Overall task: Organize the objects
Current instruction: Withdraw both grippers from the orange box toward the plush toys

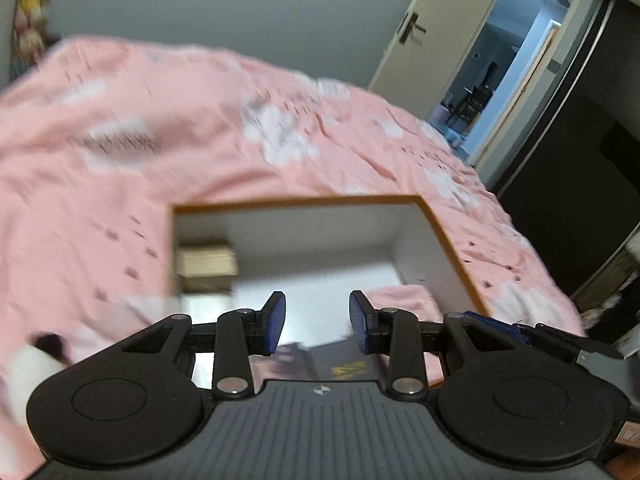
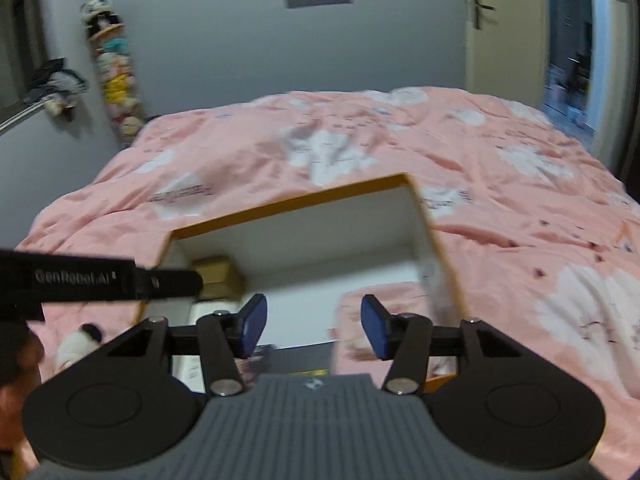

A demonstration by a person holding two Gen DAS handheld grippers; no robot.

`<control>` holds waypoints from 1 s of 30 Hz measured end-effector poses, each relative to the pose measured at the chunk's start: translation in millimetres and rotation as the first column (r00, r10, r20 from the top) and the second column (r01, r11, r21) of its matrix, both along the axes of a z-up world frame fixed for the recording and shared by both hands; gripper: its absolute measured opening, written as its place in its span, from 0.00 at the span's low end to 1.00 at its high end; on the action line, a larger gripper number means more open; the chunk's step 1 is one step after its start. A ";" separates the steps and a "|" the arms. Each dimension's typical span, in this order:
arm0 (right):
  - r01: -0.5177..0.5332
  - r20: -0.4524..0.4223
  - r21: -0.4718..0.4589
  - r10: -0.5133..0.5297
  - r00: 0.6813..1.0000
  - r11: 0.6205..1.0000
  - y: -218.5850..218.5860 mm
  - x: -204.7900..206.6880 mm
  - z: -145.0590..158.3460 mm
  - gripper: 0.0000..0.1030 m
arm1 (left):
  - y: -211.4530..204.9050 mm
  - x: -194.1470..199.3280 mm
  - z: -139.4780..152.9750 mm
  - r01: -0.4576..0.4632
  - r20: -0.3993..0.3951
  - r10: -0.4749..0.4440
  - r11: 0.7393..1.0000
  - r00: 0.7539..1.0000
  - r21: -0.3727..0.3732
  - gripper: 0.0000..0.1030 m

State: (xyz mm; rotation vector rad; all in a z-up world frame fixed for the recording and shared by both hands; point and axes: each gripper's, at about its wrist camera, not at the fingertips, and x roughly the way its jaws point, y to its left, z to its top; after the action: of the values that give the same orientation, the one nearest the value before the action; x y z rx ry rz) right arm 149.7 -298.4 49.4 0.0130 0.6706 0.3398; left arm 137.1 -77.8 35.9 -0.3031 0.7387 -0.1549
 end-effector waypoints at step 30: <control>-0.370 -0.164 -0.053 0.357 0.919 0.928 138.0 -71.5 -53.2 0.93 | 138.7 -97.3 -19.2 -0.132 -0.107 0.141 0.988 0.984 0.084 0.82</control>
State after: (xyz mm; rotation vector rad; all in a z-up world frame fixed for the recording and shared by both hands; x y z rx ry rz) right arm 78.2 -160.4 -3.8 -0.1695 0.8392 0.6753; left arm 39.7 60.9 16.7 -0.2897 0.8307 0.0212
